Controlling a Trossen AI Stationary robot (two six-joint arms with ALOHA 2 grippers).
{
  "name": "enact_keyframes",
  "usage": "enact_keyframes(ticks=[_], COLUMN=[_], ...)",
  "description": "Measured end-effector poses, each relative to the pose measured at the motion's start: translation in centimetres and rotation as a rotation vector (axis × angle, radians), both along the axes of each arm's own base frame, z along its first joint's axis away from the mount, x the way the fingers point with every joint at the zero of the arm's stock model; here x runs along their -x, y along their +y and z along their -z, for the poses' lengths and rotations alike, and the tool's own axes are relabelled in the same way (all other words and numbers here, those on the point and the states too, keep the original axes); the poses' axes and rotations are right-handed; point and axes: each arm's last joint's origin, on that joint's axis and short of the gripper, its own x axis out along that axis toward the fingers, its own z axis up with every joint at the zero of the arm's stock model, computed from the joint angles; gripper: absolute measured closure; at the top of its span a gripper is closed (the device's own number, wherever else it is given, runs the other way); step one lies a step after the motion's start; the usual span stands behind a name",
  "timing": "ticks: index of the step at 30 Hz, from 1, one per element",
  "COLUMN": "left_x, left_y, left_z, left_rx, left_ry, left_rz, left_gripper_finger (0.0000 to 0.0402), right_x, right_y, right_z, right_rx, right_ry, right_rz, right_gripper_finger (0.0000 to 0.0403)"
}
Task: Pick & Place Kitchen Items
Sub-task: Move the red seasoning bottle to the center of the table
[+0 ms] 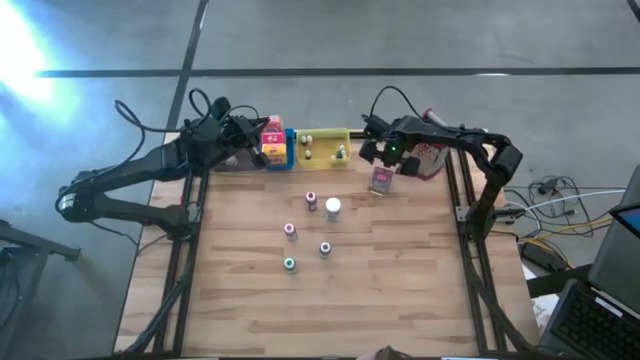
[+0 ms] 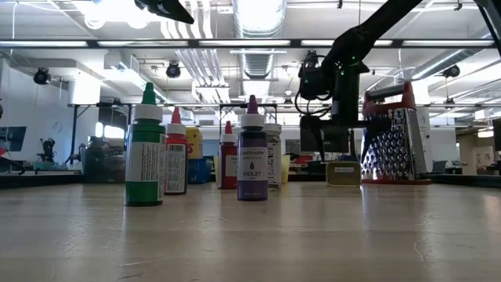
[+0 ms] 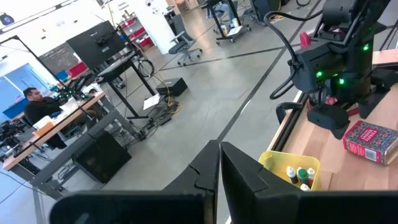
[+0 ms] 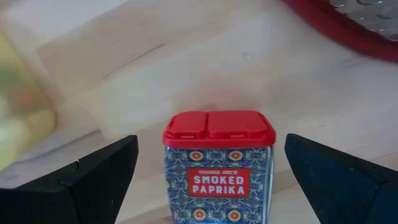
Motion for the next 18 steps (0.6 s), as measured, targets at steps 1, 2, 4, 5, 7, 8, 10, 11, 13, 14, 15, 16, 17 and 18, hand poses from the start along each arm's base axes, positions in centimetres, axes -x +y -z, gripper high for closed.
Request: enact_keyframes(ticks=[1,2,4,5,7,8,10,11,13,14,15,16,17,18], left_x=[0.0,0.0,0.0,0.0,0.0,0.0,0.0,0.0,0.0,0.0,0.0,0.0,0.0,0.0], left_y=[0.0,0.0,0.0,0.0,0.0,0.0,0.0,0.0,0.0,0.0,0.0,0.0,0.0,0.0], left_z=[0.0,0.0,0.0,0.0,0.0,0.0,0.0,0.0,0.0,0.0,0.0,0.0,0.0,0.0], left_rx=[0.0,0.0,0.0,0.0,0.0,0.0,0.0,0.0,0.0,0.0,0.0,0.0,0.0,0.0], left_ry=[0.0,0.0,0.0,0.0,0.0,0.0,0.001,0.0,0.0,0.0,0.0,0.0,0.0,0.0], left_rz=[0.0,0.0,0.0,0.0,0.0,0.0,0.0,0.0,0.0,0.0,0.0,0.0,0.0,0.0], left_gripper_finger=[0.038,0.038,0.038,0.038,0.038,0.038,0.038,0.038,0.038,0.038,0.038,0.038,0.038,0.038], right_x=[0.0,0.1,0.1,0.1,0.1,0.1,0.1,0.0,-0.2,-0.3,-0.4,-0.4,-0.5,-0.5], right_y=[0.0,0.0,0.1,0.1,0.0,0.0,0.0,0.0,-0.2,-0.3,-0.4,-0.5,-0.5,-0.6], right_z=[0.1,0.1,0.3,0.3,0.4,0.5,0.7,1.0,1.7,2.2,2.7,3.1,3.4,3.6], right_rx=[-0.001,-0.002,-0.003,-0.005,0.0,0.003,-0.002,-0.003,-0.013,-0.022,-0.029,-0.035,-0.04,-0.044], right_ry=[0.002,0.002,0.004,0.005,-0.001,-0.005,-0.002,-0.002,0.012,0.024,0.033,0.042,0.049,0.055], right_rz=[0.0,0.0,0.001,0.003,0.003,0.004,0.016,0.02,0.019,0.019,0.018,0.011,0.002,-0.004], right_gripper_finger=[0.0003,0.0003,0.0003,0.0003,0.0003,0.0003,0.0003,0.0003,0.0003,0.0003,0.0003,0.0003,0.0003,0.0003])
